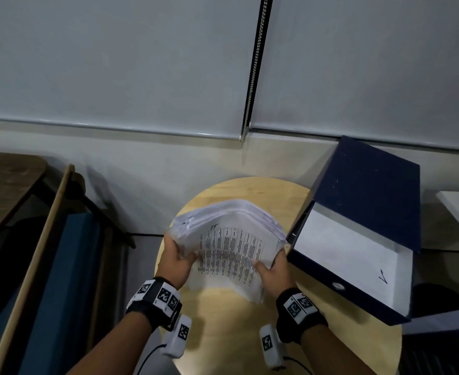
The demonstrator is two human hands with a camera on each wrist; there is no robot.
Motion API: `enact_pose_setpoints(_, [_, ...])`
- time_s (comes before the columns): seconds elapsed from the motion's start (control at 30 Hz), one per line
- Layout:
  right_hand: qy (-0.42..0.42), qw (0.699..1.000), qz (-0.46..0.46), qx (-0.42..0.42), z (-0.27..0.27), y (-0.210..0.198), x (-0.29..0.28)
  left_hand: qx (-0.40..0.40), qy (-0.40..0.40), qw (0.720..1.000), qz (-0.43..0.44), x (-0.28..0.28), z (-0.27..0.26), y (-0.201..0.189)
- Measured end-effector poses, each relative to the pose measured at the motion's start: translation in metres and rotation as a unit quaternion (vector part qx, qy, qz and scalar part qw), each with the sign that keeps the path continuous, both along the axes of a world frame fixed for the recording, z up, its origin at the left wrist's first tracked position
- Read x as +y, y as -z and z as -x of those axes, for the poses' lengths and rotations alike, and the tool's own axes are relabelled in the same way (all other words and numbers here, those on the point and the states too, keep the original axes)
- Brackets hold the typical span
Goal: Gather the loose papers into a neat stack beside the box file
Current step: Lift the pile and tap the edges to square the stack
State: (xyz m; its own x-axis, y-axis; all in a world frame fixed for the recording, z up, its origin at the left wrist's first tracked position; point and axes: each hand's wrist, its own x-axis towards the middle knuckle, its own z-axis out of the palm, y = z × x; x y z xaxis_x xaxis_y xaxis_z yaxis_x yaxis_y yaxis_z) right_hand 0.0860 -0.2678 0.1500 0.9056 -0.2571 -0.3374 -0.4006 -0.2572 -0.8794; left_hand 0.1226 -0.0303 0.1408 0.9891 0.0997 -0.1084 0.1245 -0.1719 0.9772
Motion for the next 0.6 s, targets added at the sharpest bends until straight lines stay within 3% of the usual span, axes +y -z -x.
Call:
enact_pose_setpoints(0.13, [0.025, 1.0, 0.01, -0.006, -0.008, 0.001, 0.004, 0.017, -0.015, 0.999, -0.042, 0.0, -0.008, -0.005])
enact_pose_setpoints(0.23, [0.011, 0.999, 0.033, -0.034, -0.016, -0.011, 0.01, -0.026, -0.069, 0.994, -0.082, -0.002, -0.012, -0.026])
enact_pose_setpoints(0.3, [-0.042, 0.994, 0.066, -0.073, -0.02, -0.029, 0.016, -0.123, -0.142, 0.965, -0.183, 0.005, -0.014, -0.051])
enact_pose_setpoints(0.33, [-0.076, 0.987, 0.093, -0.103, -0.023, -0.039, 0.02, -0.178, -0.152, 0.936, -0.263, 0.01, -0.017, -0.067])
enact_pose_setpoints(0.4, [-0.138, 0.964, 0.148, -0.175, -0.029, -0.055, 0.027, -0.237, -0.089, 0.872, -0.419, 0.021, -0.024, -0.097])
enact_pose_setpoints(0.43, [-0.169, 0.949, 0.172, -0.204, -0.033, -0.06, 0.03, -0.238, -0.028, 0.857, -0.457, 0.027, -0.027, -0.111])
enact_pose_setpoints(0.53, [-0.243, 0.907, 0.233, -0.254, -0.043, -0.077, 0.039, -0.168, 0.172, 0.892, -0.383, 0.054, -0.04, -0.13])
enact_pose_setpoints(0.6, [-0.275, 0.884, 0.261, -0.274, -0.046, -0.089, 0.043, -0.123, 0.235, 0.907, -0.327, 0.064, -0.037, -0.129])
